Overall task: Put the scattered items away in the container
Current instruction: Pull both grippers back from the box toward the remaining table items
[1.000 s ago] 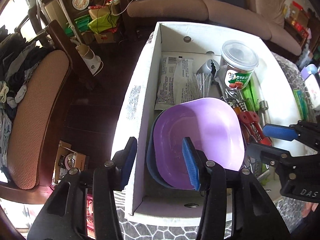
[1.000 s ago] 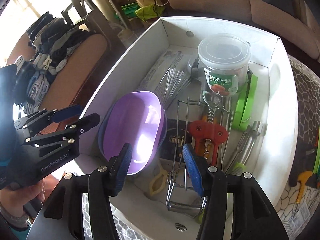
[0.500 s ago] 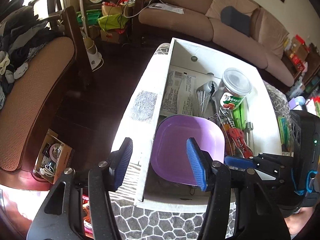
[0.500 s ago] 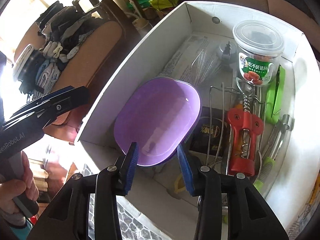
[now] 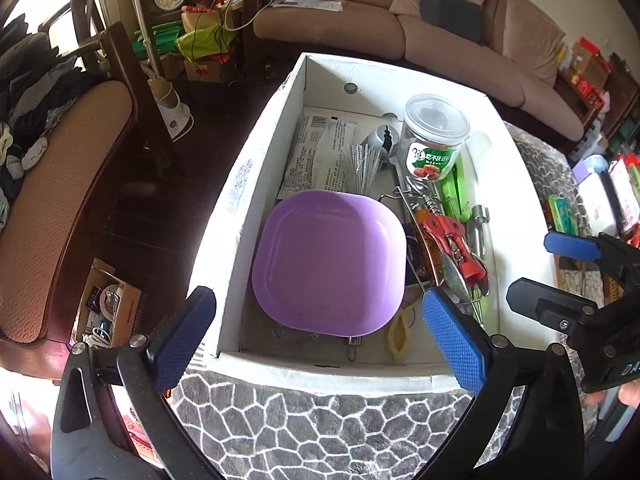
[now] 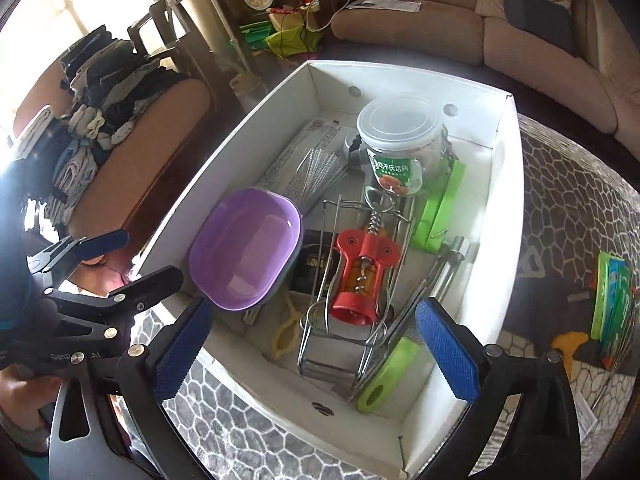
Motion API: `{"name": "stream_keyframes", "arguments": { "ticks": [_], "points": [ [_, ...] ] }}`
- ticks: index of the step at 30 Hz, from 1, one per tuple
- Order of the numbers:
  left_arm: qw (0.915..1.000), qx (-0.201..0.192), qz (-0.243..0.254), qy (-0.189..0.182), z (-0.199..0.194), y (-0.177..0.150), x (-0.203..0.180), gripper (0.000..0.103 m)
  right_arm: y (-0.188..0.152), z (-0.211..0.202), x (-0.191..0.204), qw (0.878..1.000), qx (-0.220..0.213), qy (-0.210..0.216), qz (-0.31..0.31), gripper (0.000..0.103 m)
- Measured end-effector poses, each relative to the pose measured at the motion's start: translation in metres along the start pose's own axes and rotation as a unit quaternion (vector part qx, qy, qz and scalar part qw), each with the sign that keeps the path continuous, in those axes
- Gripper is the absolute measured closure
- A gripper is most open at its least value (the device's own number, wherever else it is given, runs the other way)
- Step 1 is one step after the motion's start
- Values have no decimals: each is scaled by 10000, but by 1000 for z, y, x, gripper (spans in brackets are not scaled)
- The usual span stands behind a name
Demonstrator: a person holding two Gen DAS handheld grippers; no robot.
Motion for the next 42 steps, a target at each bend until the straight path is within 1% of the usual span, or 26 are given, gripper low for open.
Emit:
{"name": "stream_keyframes", "arguments": {
  "ticks": [6, 9, 13, 17, 19, 23, 27, 29, 32, 36, 39, 42],
  "points": [
    [9998, -70, -104, 184, -11, -12, -9, 0, -22, -11, -16, 9981, -25, -613, -33, 0],
    [9998, -80, -117, 172, -15, -19, -13, 0, -30, -21, -23, 9970, -113, -769, -3, 0],
    [9997, -107, -114, 196, -23, -28, -22, 0, -40, -34, -31, 9964, -205, -825, 55, 0],
    [9997, -170, -49, 160, -33, -38, -41, 0, -55, -47, -39, 9955, -304, -886, 108, 0],
    [9997, -246, -11, 74, -40, -44, -55, 0, -65, -54, -45, 9949, -360, -938, 127, 0],
    [9981, -565, 57, -246, -54, -61, -92, 0, -90, -68, -66, 9943, -528, -885, 264, 0],
    [9969, -605, 343, -372, -53, -78, -139, 0, -122, -77, -100, 9931, -612, -896, 452, 0],
    [9961, -609, 498, -409, -51, -83, -164, 0, -139, -82, -124, 9921, -599, -929, 593, 0],
    [9947, -556, 654, -567, -43, -89, -201, 0, -165, -87, -165, 9902, -537, -966, 857, 0],
    [9927, -495, 855, -690, -30, -94, -246, 0, -200, -93, -219, 9855, -511, -1017, 1260, 0],
    [9911, -412, 991, -788, -14, -98, -276, 0, -223, -93, -255, 9824, -509, -907, 1553, 0],
    [9891, -239, 1130, -909, 6, -104, -304, 0, -242, -94, -283, 9789, -580, -627, 1856, 0]
  ]
}}
Point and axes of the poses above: each gripper's, at about its wrist camera, not at the fingertips, and z roughly the way its jaws point, x to its left, y to its top, the point moved 7 cm from there along z, roughly the way its jaws point, and after that the axes turned 14 degrees about x, right-handed, at the moved point
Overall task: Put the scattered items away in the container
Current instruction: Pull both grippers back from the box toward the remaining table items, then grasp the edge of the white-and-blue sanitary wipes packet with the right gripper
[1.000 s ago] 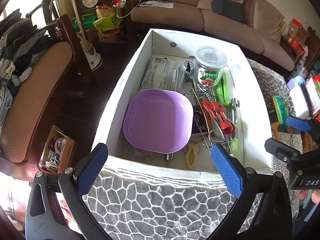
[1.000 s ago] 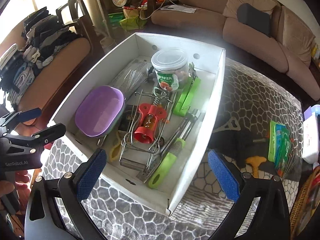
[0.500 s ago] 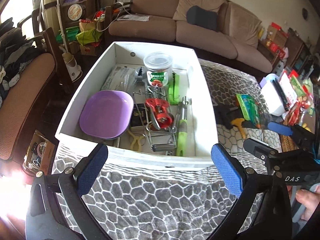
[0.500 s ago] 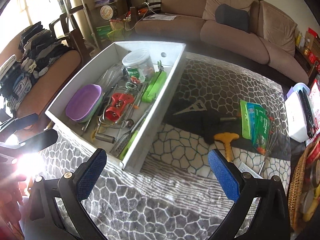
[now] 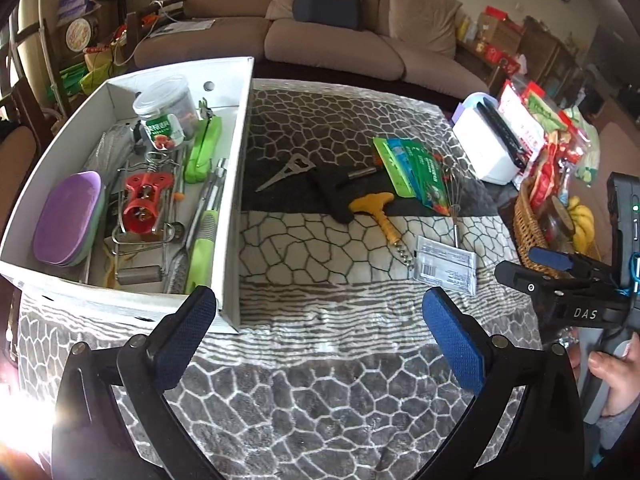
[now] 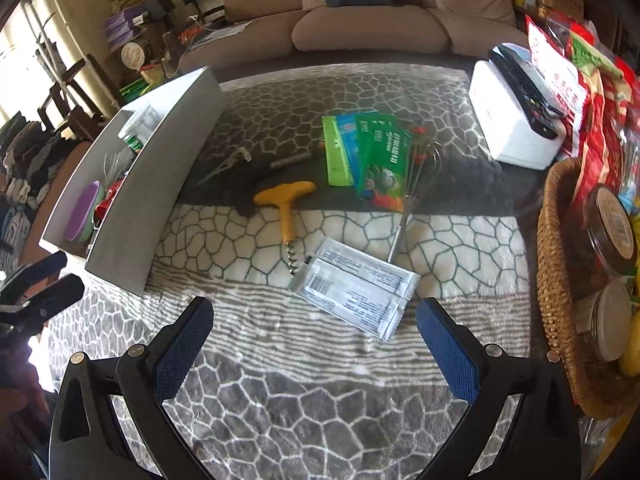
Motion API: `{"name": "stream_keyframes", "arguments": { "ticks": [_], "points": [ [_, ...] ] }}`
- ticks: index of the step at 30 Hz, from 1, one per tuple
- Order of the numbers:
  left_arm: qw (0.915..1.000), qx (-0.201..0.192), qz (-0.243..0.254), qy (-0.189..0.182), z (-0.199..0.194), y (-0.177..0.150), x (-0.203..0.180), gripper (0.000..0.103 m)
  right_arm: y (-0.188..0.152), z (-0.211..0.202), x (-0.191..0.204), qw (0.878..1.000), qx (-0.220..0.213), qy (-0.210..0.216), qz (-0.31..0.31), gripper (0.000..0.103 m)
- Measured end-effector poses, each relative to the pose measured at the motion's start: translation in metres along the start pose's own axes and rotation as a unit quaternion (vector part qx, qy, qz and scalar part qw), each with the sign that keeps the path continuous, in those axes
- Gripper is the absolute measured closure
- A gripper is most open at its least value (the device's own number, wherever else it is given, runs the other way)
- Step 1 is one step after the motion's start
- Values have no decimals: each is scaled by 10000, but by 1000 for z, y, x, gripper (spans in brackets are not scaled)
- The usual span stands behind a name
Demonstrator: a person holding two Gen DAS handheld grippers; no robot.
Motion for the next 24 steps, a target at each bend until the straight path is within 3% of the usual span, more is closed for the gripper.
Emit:
{"name": "stream_keyframes", "arguments": {
  "ticks": [6, 10, 15, 21, 24],
  "points": [
    [9986, 356, 373, -148, 52, 0, -41, 0, -8, 14, -46, 9989, 39, 230, 411, 1],
    [9974, 477, 448, -307, 76, -2, -57, 0, -9, 36, -68, 9966, 133, 466, 662, 21],
    [9957, 661, 437, -487, 100, -9, -66, 0, -6, 61, -87, 9904, 114, 906, 1033, 36],
    [9938, 774, 284, -750, 112, -15, -66, 1, -3, 84, -95, 9887, 201, 1009, 1088, 53],
    [9919, 820, 108, -961, 115, -15, -64, 1, -1, 86, -93, 9857, 214, 1241, 1115, 79]
  ]
}}
Point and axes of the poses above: each gripper's, at about its wrist camera, not at the fingertips, and z roughly the way its jaws point, x to its left, y to its top, the point moved 7 cm from there along z, roughly the way its jaws point, and after that the axes turned 14 degrees about x, right-handed, at the moved point
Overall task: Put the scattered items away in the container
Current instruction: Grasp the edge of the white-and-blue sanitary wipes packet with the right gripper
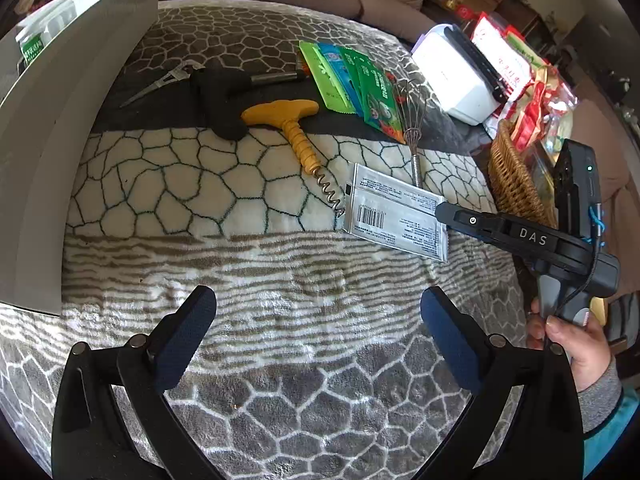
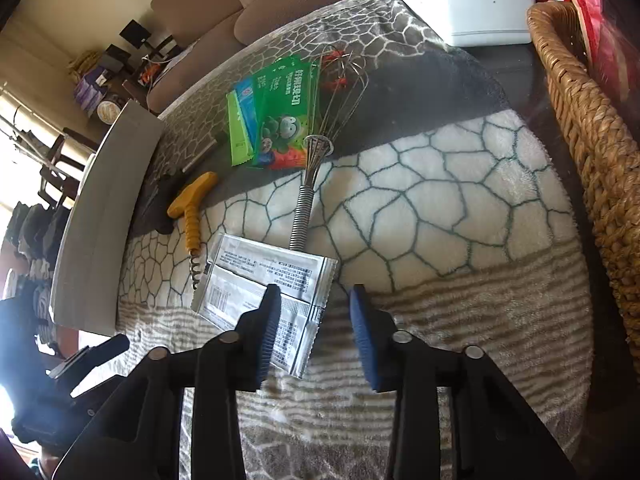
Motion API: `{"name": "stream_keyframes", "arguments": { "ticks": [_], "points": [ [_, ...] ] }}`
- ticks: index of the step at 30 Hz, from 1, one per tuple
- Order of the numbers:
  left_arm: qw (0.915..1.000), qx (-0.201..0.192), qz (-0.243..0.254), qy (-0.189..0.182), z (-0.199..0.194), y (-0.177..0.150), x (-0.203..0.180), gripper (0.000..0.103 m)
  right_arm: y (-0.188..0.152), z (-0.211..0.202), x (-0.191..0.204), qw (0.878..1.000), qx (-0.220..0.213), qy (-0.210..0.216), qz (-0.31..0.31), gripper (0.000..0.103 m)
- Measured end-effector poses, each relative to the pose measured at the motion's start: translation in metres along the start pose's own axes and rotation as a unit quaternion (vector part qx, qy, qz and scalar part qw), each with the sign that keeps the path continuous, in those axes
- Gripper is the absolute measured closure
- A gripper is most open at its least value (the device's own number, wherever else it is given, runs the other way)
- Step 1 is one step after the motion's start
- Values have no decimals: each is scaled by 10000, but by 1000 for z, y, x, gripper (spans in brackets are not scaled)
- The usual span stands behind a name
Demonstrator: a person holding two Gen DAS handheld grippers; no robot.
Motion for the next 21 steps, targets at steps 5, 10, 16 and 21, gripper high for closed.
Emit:
{"name": "stream_keyframes", "arguments": {
  "ticks": [5, 10, 16, 21],
  "points": [
    [9995, 54, -210, -231, 0, 2, 4, 1, -2, -9, 18, 9994, -112, 282, -136, 86],
    [9975, -47, -468, -530, -13, 1, 11, 1, -9, -19, 67, 9959, -233, 186, -859, 87],
    [9857, -225, -1378, -941, -39, -21, 57, 1, -55, -1, 154, 9666, 51, -172, -2557, 87],
    [9811, -197, -1595, -1079, -46, -43, 81, 1, -76, 23, 182, 9569, 236, 8, -2894, 86]
  ]
}}
Point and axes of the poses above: each gripper's, at about its wrist camera, not at the fingertips, and z roughly the way its jaws point, x to its left, y to its top, the point moved 7 cm from there along z, roughly the way its jaws point, and after that the axes turned 14 degrees about x, right-handed, at the moved point
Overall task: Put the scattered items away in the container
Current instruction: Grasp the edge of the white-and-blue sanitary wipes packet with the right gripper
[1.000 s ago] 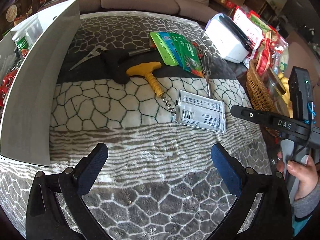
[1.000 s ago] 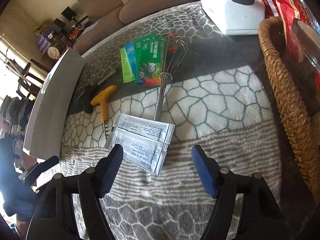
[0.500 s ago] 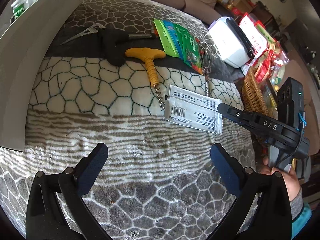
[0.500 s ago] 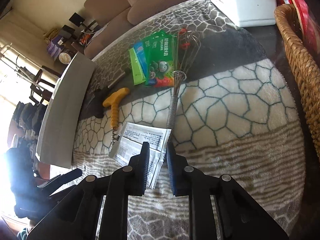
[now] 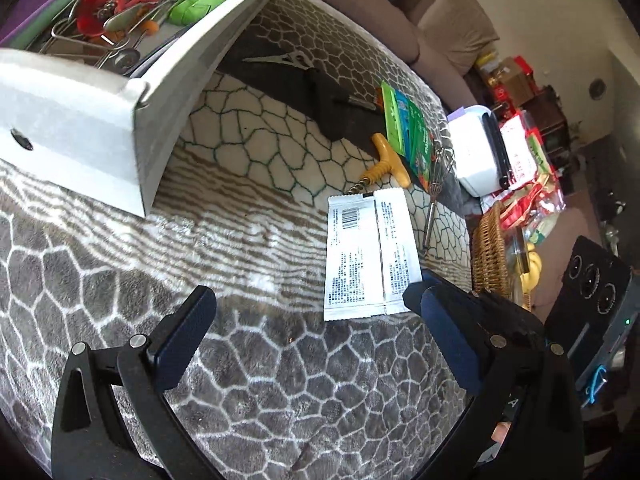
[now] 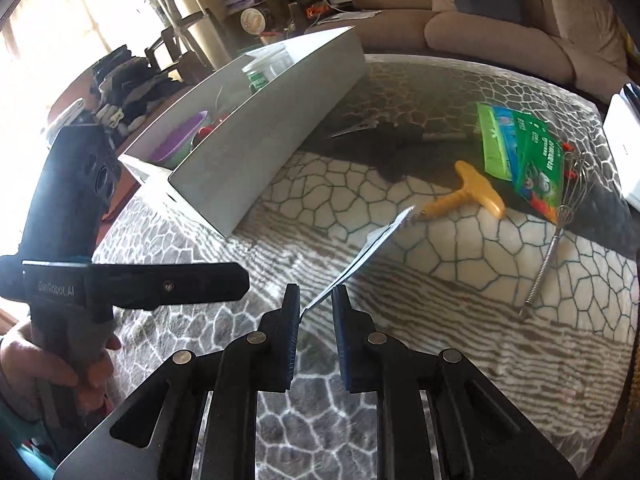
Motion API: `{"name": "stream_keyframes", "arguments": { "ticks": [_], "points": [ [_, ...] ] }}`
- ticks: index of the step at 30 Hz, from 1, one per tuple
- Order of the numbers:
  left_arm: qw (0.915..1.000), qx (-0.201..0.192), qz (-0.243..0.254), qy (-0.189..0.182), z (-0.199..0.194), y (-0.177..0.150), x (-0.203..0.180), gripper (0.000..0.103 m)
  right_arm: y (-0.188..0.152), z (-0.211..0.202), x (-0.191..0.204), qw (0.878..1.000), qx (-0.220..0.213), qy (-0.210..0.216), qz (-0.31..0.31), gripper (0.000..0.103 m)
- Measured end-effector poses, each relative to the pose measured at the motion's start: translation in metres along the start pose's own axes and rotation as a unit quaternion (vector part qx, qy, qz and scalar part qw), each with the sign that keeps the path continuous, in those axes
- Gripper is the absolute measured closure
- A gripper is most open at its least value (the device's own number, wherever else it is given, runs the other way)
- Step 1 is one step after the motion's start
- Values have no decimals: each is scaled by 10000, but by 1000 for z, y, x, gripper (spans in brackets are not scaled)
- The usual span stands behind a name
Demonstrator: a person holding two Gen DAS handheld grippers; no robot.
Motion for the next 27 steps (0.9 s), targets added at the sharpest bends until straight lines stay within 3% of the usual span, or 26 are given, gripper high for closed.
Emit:
{"name": "stream_keyframes", "arguments": {
  "ticks": [5, 8, 9, 10, 12, 13, 17, 18, 20, 22, 27],
  "points": [
    [9998, 21, -184, -106, -7, -17, 16, 0, 19, 10, 17, 9997, 44, 209, -97, 84],
    [9998, 84, -121, 92, -5, -22, 21, 0, 23, 6, 26, 9971, 66, 762, 24, 82],
    [9998, 118, -100, 119, -3, -23, 23, 0, 22, 2, 26, 9953, 30, 965, 107, 72],
    [9998, 122, -74, 165, -2, -23, 24, 0, 19, -3, 22, 9959, -61, 875, 196, 61],
    [9990, 95, 44, 424, 1, -23, 25, 0, 13, -9, 7, 9973, -112, 525, 503, 52],
    [9982, 106, 139, 582, 5, -23, 26, 0, 10, -10, -1, 9954, -108, 615, 722, 53],
    [9963, 200, 512, 667, 20, -25, 15, 6, -2, -5, -29, 9793, -132, 1261, 1579, 53],
    [9962, 222, 542, 640, 23, -24, 13, 13, -4, 1, -33, 9734, -66, 1471, 1754, 53],
    [9964, 227, 525, 619, 26, -24, 14, 20, -8, 16, -40, 9582, 101, 1869, 2163, 53],
    [9962, 214, 556, 634, 26, -23, 15, 20, -9, 29, -48, 9438, 153, 2194, 2466, 53],
    [9945, 188, 811, 629, 30, -25, 10, 20, -2, 55, -52, 9440, 471, 2023, 2564, 53]
  ]
}}
Point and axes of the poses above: each gripper's, at about its wrist camera, not at the fingertips, and z roughly the way its jaws point, x to its left, y to its top, the point moved 7 cm from there along z, roughly the way its jaws point, and after that the axes turned 14 degrees about x, right-handed, at the moved point
